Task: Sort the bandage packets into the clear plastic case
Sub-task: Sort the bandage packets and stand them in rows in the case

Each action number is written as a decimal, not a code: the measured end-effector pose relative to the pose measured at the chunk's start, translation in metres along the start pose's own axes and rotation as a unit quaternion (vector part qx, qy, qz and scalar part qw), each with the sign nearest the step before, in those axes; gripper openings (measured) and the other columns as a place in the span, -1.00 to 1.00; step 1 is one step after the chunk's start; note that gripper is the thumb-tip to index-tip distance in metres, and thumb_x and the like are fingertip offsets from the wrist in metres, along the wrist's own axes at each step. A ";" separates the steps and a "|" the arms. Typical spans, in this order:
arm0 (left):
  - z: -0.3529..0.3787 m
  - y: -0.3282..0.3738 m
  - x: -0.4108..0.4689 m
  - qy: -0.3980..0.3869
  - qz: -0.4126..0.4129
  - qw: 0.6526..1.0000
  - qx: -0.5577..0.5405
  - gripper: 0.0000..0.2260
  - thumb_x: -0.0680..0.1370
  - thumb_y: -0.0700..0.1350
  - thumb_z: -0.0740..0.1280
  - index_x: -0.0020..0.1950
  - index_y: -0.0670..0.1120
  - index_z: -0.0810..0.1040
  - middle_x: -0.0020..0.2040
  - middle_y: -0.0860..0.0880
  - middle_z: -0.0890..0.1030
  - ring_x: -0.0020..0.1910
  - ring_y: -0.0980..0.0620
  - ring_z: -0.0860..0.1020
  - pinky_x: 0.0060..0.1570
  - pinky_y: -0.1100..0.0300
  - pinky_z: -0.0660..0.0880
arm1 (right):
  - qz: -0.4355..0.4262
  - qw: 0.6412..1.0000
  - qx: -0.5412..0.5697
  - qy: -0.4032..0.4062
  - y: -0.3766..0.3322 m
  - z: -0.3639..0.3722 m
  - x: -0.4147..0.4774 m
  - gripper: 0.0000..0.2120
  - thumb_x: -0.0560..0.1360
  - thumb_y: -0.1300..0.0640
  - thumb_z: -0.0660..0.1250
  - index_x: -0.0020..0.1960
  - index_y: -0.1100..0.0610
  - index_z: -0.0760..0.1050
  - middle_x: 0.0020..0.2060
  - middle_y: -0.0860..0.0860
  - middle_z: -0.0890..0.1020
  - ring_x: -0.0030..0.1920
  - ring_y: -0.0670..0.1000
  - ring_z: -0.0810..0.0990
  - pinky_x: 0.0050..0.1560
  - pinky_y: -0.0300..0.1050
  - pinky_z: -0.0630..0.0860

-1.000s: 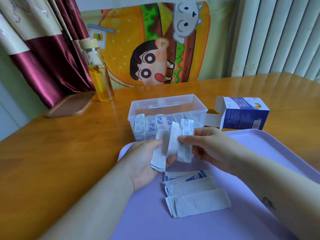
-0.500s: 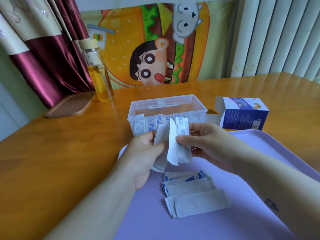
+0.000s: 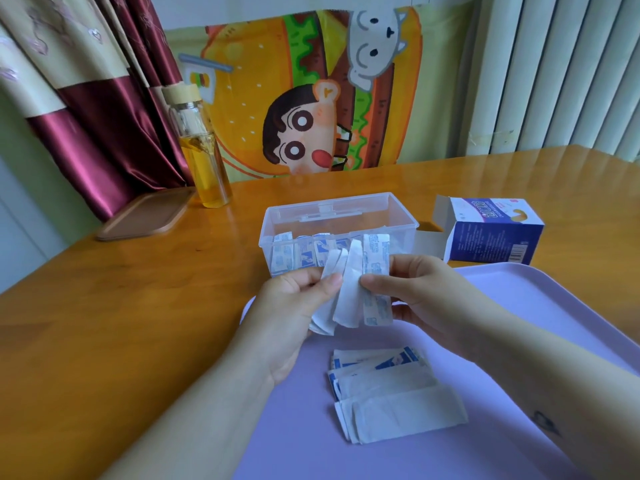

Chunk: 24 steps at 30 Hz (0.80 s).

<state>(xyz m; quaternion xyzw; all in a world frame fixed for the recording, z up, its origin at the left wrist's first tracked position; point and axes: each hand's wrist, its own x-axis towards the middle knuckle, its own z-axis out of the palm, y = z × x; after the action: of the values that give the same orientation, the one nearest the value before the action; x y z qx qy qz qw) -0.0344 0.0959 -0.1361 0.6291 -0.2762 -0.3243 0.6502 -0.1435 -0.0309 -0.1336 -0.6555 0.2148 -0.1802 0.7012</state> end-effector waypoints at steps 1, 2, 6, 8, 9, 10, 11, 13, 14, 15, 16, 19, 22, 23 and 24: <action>-0.001 0.000 0.000 0.006 0.006 1.000 0.004 -0.83 0.49 -0.14 0.34 0.01 -0.13 0.65 -0.03 -0.13 0.69 0.05 -0.13 0.63 0.25 -0.15 0.44 | -0.004 1.000 -0.004 -0.006 0.001 0.001 0.000 -0.82 0.48 0.25 0.35 0.07 0.19 0.60 -0.03 0.08 0.70 -0.02 0.07 0.67 -0.01 -0.05 0.59; -0.002 0.001 0.000 0.006 0.011 1.000 0.012 -0.83 0.48 -0.13 0.35 0.02 -0.12 0.66 -0.02 -0.11 0.69 0.06 -0.12 0.63 0.27 -0.14 0.42 | -0.008 1.000 -0.009 -0.014 0.001 0.002 0.000 -0.81 0.48 0.24 0.35 0.08 0.18 0.60 -0.03 0.08 0.69 0.01 0.08 0.66 0.05 -0.01 0.58; 0.001 0.002 -0.002 -0.022 0.019 0.999 0.029 -0.80 0.48 -0.11 0.35 0.07 -0.06 0.65 0.03 -0.02 0.69 0.10 -0.01 0.62 0.30 -0.03 0.41 | -0.054 0.997 -0.059 -0.012 0.003 0.004 -0.002 -0.85 0.48 0.22 0.36 0.02 0.10 0.64 -0.06 0.06 0.70 0.02 0.14 0.65 0.15 0.14 0.53; 0.003 0.005 -0.003 -0.029 0.016 0.999 0.007 -0.81 0.53 -0.20 0.29 0.06 -0.03 0.65 0.05 0.05 0.68 0.14 0.08 0.58 0.26 0.08 0.40 | -0.123 0.986 -0.105 0.029 0.003 0.005 -0.003 -0.89 0.48 0.20 0.38 -0.09 0.04 0.66 -0.13 0.08 0.70 -0.08 0.15 0.63 0.07 0.09 0.54; 0.004 0.007 -0.004 -0.030 0.011 0.999 -0.024 -0.77 0.56 -0.25 0.24 0.03 -0.02 0.66 0.06 0.08 0.67 0.15 0.10 0.56 0.21 0.09 0.37 | -0.172 0.974 -0.137 0.056 0.002 0.005 -0.003 -0.89 0.47 0.19 0.38 -0.16 0.02 0.66 -0.17 0.09 0.68 -0.17 0.08 0.59 -0.03 -0.01 0.53; 0.005 0.010 -0.004 -0.030 0.001 0.997 -0.070 -0.71 0.56 -0.29 0.20 0.01 -0.01 0.67 0.07 0.08 0.66 0.14 0.09 0.53 0.18 0.08 0.37 | -0.228 0.954 -0.174 0.082 0.001 0.006 -0.004 -0.87 0.47 0.19 0.39 -0.20 0.02 0.64 -0.20 0.10 0.64 -0.25 0.01 0.54 -0.13 -0.13 0.49; 0.004 0.012 -0.004 -0.029 -0.009 0.992 -0.119 -0.67 0.55 -0.29 0.17 0.01 0.00 0.68 0.09 0.06 0.64 0.14 0.06 0.50 0.17 0.06 0.38 | -0.287 0.928 -0.217 0.099 -0.001 0.007 -0.006 -0.86 0.47 0.21 0.39 -0.24 0.03 0.62 -0.23 0.10 0.58 -0.28 -0.04 0.50 -0.20 -0.24 0.44; 0.003 0.018 -0.006 -0.038 -0.034 0.977 -0.206 -0.67 0.52 -0.20 0.14 0.07 -0.04 0.68 0.15 -0.01 0.60 0.14 -0.01 0.48 0.21 0.00 0.40 | -0.393 0.865 -0.291 0.117 -0.002 0.008 -0.008 -0.84 0.43 0.26 0.38 -0.17 0.01 0.63 -0.27 0.06 0.52 -0.26 -0.09 0.47 -0.23 -0.42 0.36; 0.002 0.019 -0.007 -0.050 -0.050 0.966 -0.248 -0.65 0.49 -0.16 0.13 0.12 -0.08 0.65 0.19 -0.08 0.59 0.15 -0.07 0.49 0.23 -0.04 0.39 | -0.432 0.835 -0.319 0.122 0.000 0.008 -0.007 -0.82 0.41 0.29 0.38 -0.12 0.05 0.65 -0.26 0.04 0.51 -0.25 -0.12 0.46 -0.23 -0.44 0.34; 0.002 0.020 -0.008 -0.067 -0.062 0.953 -0.287 -0.61 0.46 -0.12 0.12 0.19 -0.12 0.60 0.23 -0.14 0.58 0.15 -0.12 0.49 0.25 -0.06 0.37 | -0.464 0.807 -0.344 0.124 0.002 0.007 -0.006 -0.81 0.39 0.32 0.38 -0.09 0.09 0.66 -0.25 0.03 0.50 -0.23 -0.13 0.45 -0.22 -0.43 0.35; 0.003 0.020 -0.008 -0.084 -0.071 0.941 -0.319 -0.59 0.47 -0.09 0.13 0.24 -0.17 0.55 0.25 -0.19 0.56 0.15 -0.15 0.50 0.27 -0.07 0.36 | -0.488 0.781 -0.368 0.124 0.004 0.006 -0.004 -0.80 0.40 0.34 0.38 -0.07 0.12 0.67 -0.23 0.01 0.48 -0.21 -0.10 0.46 -0.22 -0.37 0.38; 0.007 0.019 -0.012 -0.125 -0.104 0.929 -0.333 -0.57 0.56 0.03 0.13 0.24 -0.21 0.54 0.16 -0.20 0.61 0.03 -0.08 0.60 0.19 0.04 0.43 | -0.527 0.726 -0.425 0.123 0.008 0.004 -0.003 -0.79 0.46 0.29 0.28 -0.05 0.11 0.66 -0.18 -0.01 0.47 -0.22 0.03 0.47 -0.28 -0.15 0.44; 0.009 0.016 -0.012 -0.116 -0.139 0.929 -0.323 -0.67 0.55 -0.06 0.19 0.18 -0.20 0.57 0.04 -0.16 0.66 -0.09 -0.04 0.66 0.11 0.06 0.50 | -0.530 0.698 -0.471 0.099 0.008 0.006 -0.002 -0.77 0.44 0.30 0.29 -0.02 0.10 0.66 -0.19 0.03 0.53 -0.25 0.06 0.45 -0.34 -0.03 0.46; 0.009 0.015 -0.011 -0.100 -0.141 0.931 -0.322 -0.70 0.56 -0.10 0.19 0.20 -0.19 0.55 0.06 -0.17 0.66 -0.08 -0.04 0.66 0.12 0.05 0.51 | -0.526 0.695 -0.481 0.090 0.008 0.007 -0.002 -0.76 0.43 0.32 0.32 0.00 0.10 0.66 -0.20 0.02 0.55 -0.25 0.06 0.45 -0.33 -0.03 0.48; 0.009 0.014 -0.010 -0.079 -0.137 0.935 -0.318 -0.72 0.58 -0.12 0.19 0.21 -0.18 0.54 0.08 -0.17 0.65 -0.08 -0.04 0.66 0.12 0.04 0.50 | -0.521 0.700 -0.481 0.081 0.007 0.008 -0.001 -0.77 0.42 0.31 0.34 0.01 0.11 0.65 -0.21 0.00 0.57 -0.24 0.05 0.45 -0.30 -0.07 0.48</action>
<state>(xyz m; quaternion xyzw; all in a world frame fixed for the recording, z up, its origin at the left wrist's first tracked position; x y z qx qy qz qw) -0.0463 0.0980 -0.1208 0.3934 -0.1207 -0.5297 0.7417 -0.1408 -0.0231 -0.1401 -0.8940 -0.0476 -0.4409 0.0642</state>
